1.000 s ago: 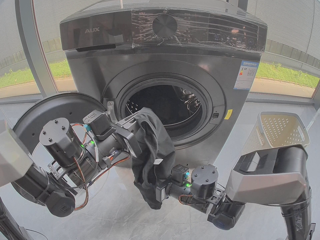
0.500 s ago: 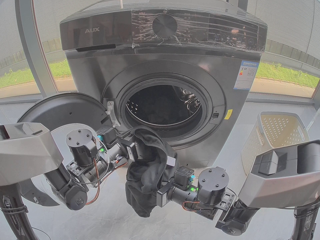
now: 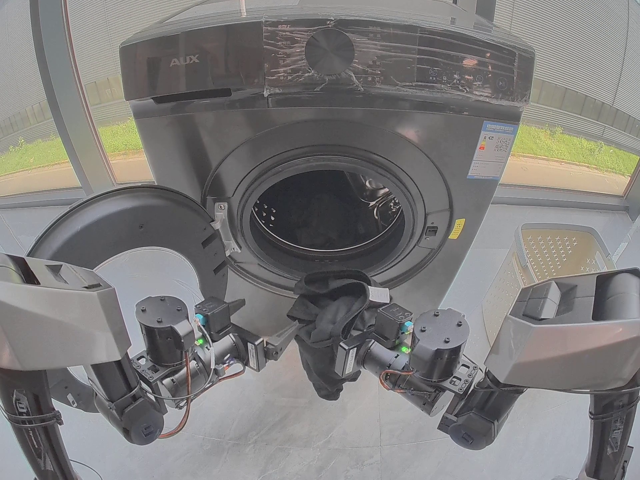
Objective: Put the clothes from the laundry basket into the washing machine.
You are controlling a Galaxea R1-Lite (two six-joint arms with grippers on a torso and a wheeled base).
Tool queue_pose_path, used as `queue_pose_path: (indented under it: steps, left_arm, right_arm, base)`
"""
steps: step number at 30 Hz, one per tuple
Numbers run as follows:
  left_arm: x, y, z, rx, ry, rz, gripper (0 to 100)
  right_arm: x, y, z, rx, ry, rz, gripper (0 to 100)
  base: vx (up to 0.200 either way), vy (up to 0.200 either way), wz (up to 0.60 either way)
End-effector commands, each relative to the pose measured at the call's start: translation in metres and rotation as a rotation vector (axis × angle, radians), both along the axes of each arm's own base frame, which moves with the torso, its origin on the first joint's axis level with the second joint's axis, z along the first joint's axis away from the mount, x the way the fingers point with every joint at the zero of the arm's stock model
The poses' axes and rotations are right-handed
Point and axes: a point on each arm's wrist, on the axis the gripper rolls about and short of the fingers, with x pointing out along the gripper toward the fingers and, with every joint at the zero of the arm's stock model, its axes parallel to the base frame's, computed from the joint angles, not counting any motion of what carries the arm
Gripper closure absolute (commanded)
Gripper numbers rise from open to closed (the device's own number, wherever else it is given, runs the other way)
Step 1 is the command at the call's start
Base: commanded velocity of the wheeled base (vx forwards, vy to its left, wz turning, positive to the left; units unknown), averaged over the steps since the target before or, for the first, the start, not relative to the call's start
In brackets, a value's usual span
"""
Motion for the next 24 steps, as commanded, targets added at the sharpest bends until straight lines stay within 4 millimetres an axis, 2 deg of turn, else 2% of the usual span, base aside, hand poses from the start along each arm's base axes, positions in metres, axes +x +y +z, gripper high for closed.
queue_pose_path:
  steps: [1, 8, 11, 17, 20, 24]
  left_arm:
    - [-0.013, 0.002, -0.008, 0.03, 0.051, -0.022, 0]
    - [-0.022, 0.003, -0.014, 0.047, 0.086, -0.069, 0]
    - [-0.028, -0.003, -0.017, 0.062, 0.097, -0.133, 0]
    - [-0.031, -0.011, -0.026, 0.072, 0.121, -0.18, 0]
    - [-0.03, -0.013, -0.025, 0.067, 0.119, -0.201, 0]
    - [-0.016, -0.02, -0.026, 0.047, 0.088, -0.199, 0]
  right_arm:
    - [0.005, -0.001, -0.004, -0.004, 0.006, -0.02, 100]
    - [0.018, -0.009, -0.012, -0.008, 0.026, -0.085, 100]
    - [0.014, -0.002, -0.01, -0.001, 0.019, -0.065, 100]
    - [0.007, 0.016, -0.002, 0.035, -0.016, -0.014, 100]
    - [0.005, 0.019, 0.001, 0.044, -0.025, -0.006, 100]
    - [0.0, 0.024, 0.003, 0.049, -0.028, 0.017, 100]
  base:
    - [0.0, 0.0, 0.0]
    - [0.0, 0.0, 0.0]
    - [0.0, 0.0, 0.0]
    - [0.0, 0.0, 0.0]
    - [0.0, 0.0, 0.0]
    - [0.0, 0.0, 0.0]
